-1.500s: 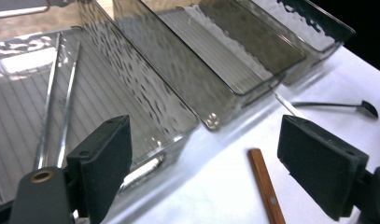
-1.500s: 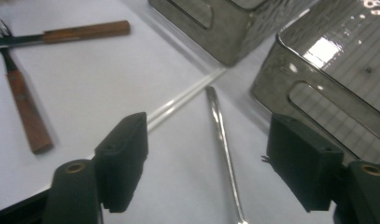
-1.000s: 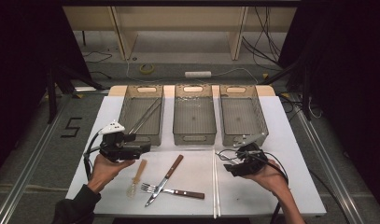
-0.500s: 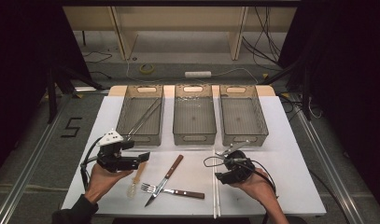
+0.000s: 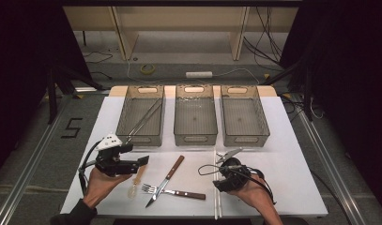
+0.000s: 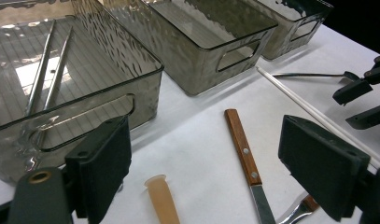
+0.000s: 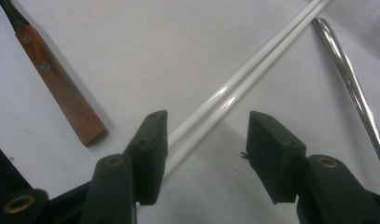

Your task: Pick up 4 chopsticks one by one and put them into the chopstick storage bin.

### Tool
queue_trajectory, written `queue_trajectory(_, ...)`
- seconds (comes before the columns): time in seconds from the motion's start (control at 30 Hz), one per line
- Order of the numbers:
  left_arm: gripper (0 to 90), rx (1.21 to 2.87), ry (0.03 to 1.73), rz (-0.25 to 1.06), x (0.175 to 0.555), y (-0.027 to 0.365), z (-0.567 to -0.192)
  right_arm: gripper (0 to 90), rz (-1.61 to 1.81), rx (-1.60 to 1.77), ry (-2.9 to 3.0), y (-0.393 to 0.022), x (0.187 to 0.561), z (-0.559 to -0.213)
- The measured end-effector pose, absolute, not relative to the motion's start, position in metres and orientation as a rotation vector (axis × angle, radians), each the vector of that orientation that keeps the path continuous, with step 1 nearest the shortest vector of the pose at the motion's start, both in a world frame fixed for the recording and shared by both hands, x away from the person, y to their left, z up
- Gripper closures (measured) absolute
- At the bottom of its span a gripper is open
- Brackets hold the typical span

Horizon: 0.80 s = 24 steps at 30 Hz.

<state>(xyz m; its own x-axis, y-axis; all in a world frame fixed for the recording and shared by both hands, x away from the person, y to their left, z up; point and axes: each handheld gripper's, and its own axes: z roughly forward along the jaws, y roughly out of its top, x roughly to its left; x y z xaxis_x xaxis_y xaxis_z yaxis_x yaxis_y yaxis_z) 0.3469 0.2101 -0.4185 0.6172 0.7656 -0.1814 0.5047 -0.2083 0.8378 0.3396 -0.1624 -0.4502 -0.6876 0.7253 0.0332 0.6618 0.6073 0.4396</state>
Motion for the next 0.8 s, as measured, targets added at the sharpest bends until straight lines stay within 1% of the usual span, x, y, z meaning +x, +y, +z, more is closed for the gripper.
queue_trajectory(0.43,16.7,1.881,1.007,0.34,0.343,0.207,-0.4181,55.7,0.594,1.192,2.703,-0.1601,0.3334,-0.455)
queue_trajectory(0.8,16.7,1.868,1.01,0.348,0.3412,0.2083,-0.417,57.1,0.568,1.207,2.716,-0.1587,0.3307,-0.4574)
